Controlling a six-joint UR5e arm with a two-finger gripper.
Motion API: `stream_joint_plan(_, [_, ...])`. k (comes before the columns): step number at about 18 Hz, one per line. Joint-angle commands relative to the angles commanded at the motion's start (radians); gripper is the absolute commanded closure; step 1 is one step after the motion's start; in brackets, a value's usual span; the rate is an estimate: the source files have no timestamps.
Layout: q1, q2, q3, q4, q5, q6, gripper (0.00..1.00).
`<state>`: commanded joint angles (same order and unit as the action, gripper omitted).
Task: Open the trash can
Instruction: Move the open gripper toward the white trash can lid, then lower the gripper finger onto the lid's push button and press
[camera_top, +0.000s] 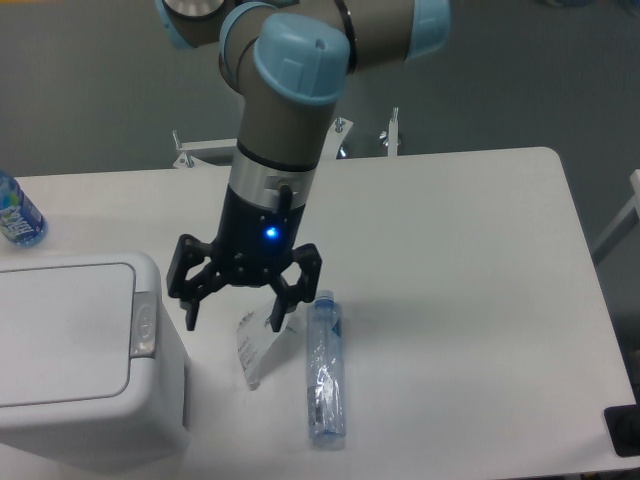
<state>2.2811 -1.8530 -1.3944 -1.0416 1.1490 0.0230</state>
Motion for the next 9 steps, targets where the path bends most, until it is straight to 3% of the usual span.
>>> stream_joint_plan(9, [-0.018, 0.000, -0.015, 0.000, 0.002, 0.000, 0.00])
